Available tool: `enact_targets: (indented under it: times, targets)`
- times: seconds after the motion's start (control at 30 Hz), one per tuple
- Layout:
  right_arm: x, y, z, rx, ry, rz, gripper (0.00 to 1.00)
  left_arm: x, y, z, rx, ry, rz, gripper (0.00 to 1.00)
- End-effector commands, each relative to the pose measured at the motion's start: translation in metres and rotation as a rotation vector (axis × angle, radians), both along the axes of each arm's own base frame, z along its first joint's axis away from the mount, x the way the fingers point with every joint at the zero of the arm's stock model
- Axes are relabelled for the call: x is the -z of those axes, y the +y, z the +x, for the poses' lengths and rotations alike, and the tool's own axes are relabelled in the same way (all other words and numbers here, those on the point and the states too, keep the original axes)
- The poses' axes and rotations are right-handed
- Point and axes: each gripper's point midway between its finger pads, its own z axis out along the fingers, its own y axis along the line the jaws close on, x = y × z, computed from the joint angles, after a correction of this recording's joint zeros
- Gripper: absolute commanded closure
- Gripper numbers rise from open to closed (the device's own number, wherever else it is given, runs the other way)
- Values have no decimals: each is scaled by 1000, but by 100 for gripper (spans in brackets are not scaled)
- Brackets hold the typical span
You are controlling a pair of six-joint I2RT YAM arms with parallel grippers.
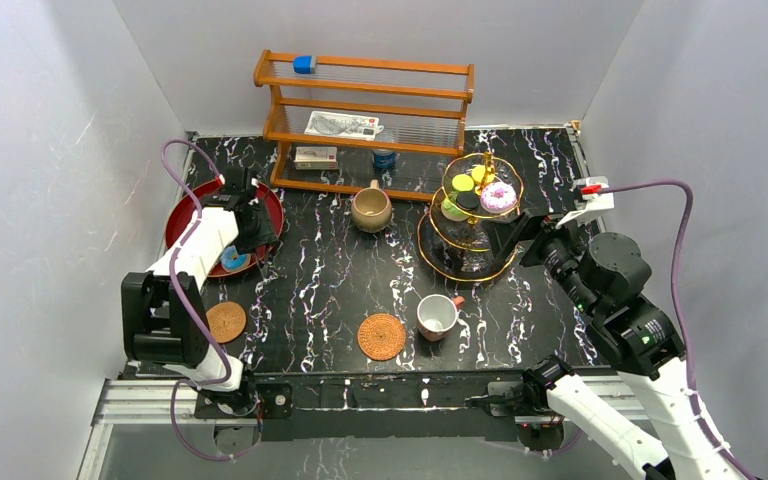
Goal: Serve the afternoon tea
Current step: Adjust the dessert on the tray.
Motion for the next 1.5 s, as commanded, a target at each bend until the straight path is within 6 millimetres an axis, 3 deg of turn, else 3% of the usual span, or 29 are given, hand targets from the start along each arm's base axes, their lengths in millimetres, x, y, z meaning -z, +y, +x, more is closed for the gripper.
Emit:
enact_targets:
  times: [0.0, 0.2, 0.63, 0.77, 0.87, 1.17, 1.47]
  targets:
    - [-12, 3, 6, 3, -53, 23, 1, -11, -4, 13, 12, -30, -26, 58]
    - [-13, 5, 9, 0, -49, 12, 1, -37, 15, 14, -13, -78, 69, 58]
    - [-18, 5, 9, -6, -79, -2, 1, -51, 32, -16, -64, -10, 96, 56]
    - [-22, 8, 8, -30, -90, -7, 1, -45, 42, -23, -68, 32, 117, 56]
    - [-20, 9, 9, -32, -88, -10, 1, -38, 35, -23, -53, 53, 63, 56]
    - [-22, 14, 9, -46, -92, 19, 1, -40, 46, -22, -67, 80, 68, 55]
    - [-20, 13, 9, -43, -86, 24, 1, -26, 36, -23, -41, 129, 13, 54]
